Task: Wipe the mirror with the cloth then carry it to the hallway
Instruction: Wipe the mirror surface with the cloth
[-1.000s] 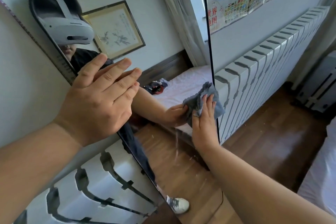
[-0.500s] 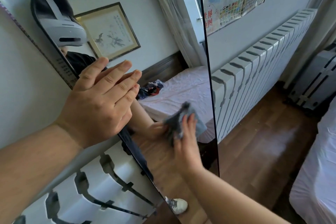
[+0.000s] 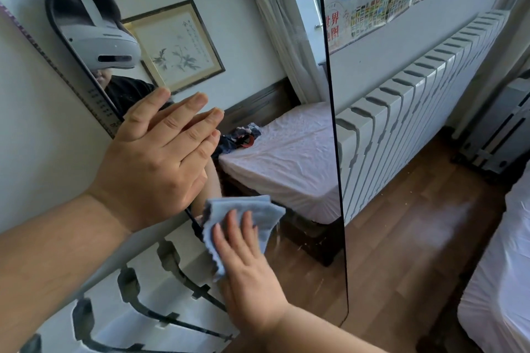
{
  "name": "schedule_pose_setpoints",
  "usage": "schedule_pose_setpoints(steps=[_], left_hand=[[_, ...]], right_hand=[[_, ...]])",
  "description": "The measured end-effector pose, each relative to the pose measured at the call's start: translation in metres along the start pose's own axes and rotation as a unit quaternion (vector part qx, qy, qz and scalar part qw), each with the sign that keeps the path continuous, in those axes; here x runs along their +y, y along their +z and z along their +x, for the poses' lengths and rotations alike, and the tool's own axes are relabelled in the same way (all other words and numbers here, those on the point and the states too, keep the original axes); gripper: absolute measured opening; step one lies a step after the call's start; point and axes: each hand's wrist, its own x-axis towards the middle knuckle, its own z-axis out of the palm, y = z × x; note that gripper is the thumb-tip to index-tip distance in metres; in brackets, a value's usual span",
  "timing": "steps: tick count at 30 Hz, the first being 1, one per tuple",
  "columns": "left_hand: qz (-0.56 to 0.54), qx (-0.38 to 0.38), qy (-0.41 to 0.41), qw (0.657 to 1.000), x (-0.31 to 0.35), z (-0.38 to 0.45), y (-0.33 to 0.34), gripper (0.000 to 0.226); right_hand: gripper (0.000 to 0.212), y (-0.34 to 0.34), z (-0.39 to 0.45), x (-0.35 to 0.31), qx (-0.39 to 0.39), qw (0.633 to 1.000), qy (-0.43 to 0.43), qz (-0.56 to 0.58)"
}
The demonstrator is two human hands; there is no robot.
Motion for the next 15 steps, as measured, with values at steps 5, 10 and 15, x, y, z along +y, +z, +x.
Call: schedule_pose_setpoints(steps=[5, 10, 15], left_hand=[[0.002, 0.002, 0.000, 1.000, 0.000, 0.000, 0.000, 0.042], [0.001, 0.001, -0.007, 1.000, 0.002, 0.002, 0.000, 0.043], [0.000, 0.003, -0.009, 1.000, 0.002, 0.001, 0.001, 0.042]], right_hand=[[0.094, -0.019, 0.008, 0.031, 0.023, 0.997, 0.065, 0.039], [0.074, -0.061, 0.031, 0.092, 0.099, 0.943, 0.305, 0.093], [0.083, -0.043, 0.026, 0.043, 0.031, 0.988, 0.150, -0.010]])
